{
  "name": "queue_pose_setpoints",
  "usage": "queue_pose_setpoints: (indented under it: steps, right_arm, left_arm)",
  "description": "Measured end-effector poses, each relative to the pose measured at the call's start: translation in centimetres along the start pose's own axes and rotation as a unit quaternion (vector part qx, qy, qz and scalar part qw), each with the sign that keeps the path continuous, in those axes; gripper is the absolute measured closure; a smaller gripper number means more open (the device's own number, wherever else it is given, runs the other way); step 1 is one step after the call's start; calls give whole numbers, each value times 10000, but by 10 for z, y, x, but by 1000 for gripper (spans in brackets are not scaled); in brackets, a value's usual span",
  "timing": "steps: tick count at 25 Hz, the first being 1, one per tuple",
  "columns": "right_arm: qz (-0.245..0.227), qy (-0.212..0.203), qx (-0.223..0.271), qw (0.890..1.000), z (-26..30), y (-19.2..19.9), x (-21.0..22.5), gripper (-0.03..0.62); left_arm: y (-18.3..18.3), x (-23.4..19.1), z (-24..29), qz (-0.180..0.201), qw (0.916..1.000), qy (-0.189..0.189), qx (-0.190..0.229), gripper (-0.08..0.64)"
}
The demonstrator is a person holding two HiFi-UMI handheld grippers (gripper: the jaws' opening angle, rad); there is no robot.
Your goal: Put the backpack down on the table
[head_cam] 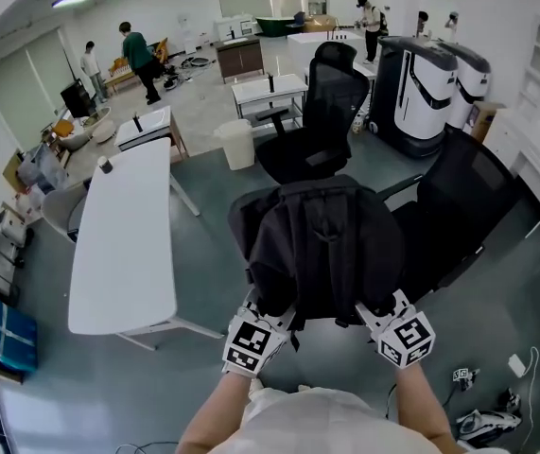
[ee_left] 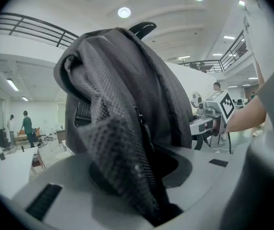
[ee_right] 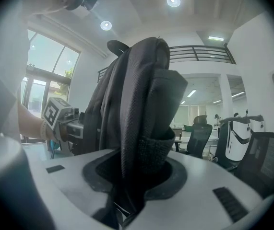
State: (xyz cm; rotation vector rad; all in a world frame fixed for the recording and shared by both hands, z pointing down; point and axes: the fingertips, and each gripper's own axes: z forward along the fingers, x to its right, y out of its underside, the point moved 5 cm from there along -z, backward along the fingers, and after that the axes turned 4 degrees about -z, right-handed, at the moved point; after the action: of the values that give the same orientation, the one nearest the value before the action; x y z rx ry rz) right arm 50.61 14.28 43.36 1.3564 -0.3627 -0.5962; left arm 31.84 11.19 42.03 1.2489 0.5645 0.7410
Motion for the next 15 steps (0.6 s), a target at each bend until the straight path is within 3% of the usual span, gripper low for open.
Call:
queue_pose_setpoints:
  steps: [15]
  right_arm:
    - [-62,-151,62,9998,9,-3,-9,460]
  left_arm:
    - [2,-6,-13,10,9999,-164,18,431]
